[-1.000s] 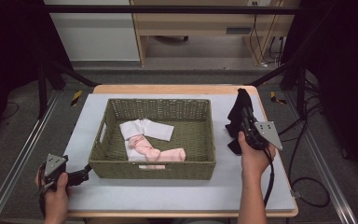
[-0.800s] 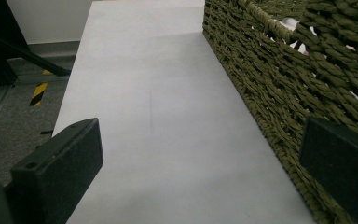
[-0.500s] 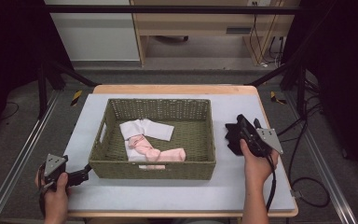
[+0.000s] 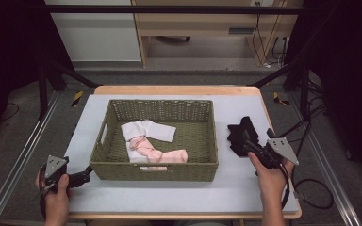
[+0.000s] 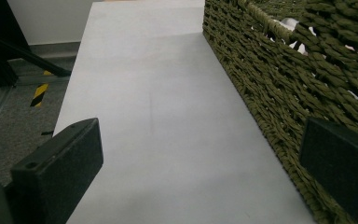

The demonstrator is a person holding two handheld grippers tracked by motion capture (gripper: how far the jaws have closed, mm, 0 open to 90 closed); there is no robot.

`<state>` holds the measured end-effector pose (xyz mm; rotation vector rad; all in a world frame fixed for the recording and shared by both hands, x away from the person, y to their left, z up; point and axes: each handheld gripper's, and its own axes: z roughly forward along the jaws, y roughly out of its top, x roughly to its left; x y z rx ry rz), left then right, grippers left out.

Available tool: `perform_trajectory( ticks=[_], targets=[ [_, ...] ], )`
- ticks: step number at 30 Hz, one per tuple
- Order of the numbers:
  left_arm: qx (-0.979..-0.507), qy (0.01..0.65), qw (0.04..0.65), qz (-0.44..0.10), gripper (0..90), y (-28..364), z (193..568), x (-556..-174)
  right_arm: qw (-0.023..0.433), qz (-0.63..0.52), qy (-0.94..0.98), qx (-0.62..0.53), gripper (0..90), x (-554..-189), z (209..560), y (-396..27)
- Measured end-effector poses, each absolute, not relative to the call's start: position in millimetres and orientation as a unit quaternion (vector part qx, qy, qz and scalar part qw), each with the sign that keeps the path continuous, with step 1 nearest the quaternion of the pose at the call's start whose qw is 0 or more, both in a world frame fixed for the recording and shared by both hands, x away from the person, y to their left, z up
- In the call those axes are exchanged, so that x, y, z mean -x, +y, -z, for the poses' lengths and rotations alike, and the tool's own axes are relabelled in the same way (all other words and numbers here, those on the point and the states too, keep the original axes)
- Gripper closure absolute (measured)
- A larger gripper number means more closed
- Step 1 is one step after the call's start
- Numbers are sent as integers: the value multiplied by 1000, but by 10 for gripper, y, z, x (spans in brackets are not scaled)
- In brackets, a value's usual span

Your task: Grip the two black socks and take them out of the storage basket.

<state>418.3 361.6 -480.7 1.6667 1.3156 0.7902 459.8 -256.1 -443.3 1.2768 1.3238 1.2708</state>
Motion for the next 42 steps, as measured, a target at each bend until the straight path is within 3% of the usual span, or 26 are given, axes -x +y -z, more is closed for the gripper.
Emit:
perform_trajectory(
  ticks=[10,42],
  targets=[
    [-666,525,423,-318,0,3611,4807,-4181,412,-523,546,-508,27,-4327,4423,-2698],
    [-666,524,423,-321,0,3605,4807,-4176,415,-496,521,-557,32,-3801,4861,-3185]
  ],
)
